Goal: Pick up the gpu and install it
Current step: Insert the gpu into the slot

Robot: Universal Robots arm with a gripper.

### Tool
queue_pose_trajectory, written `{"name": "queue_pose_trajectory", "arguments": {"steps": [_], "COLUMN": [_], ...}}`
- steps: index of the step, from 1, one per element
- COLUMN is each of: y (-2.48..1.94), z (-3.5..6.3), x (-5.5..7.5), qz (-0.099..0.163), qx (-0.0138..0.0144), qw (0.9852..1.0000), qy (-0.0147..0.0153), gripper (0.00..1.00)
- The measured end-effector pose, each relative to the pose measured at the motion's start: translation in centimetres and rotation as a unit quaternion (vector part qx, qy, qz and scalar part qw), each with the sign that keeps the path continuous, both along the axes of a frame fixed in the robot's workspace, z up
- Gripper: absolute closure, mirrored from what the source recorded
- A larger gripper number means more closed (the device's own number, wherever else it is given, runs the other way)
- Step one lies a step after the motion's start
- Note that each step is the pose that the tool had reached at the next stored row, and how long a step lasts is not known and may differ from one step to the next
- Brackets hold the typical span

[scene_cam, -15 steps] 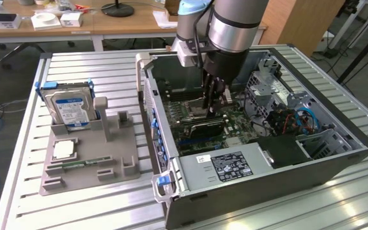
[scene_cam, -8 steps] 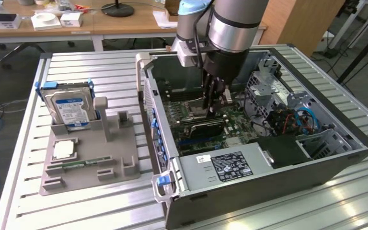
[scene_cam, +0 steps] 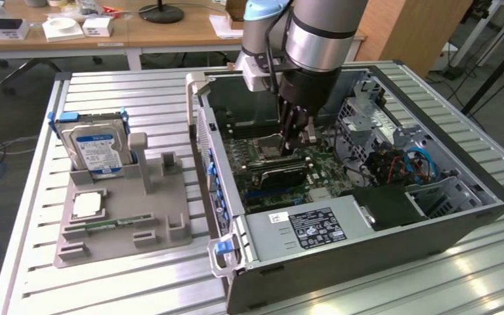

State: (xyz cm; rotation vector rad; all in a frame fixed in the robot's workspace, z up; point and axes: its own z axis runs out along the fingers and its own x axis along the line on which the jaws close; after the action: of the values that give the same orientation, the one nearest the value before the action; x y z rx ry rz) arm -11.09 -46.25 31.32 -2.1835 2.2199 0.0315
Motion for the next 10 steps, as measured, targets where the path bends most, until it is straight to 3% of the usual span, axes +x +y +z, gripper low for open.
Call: {"name": "queue_pose_trajectory", "arguments": {"steps": [10], "y": [0.0], "z": [-0.11], "x": [0.0], "qz": [0.0], "qx": [0.0006], "qw": [1.0], "qy": [0.0], "gripper": [0.9]}}
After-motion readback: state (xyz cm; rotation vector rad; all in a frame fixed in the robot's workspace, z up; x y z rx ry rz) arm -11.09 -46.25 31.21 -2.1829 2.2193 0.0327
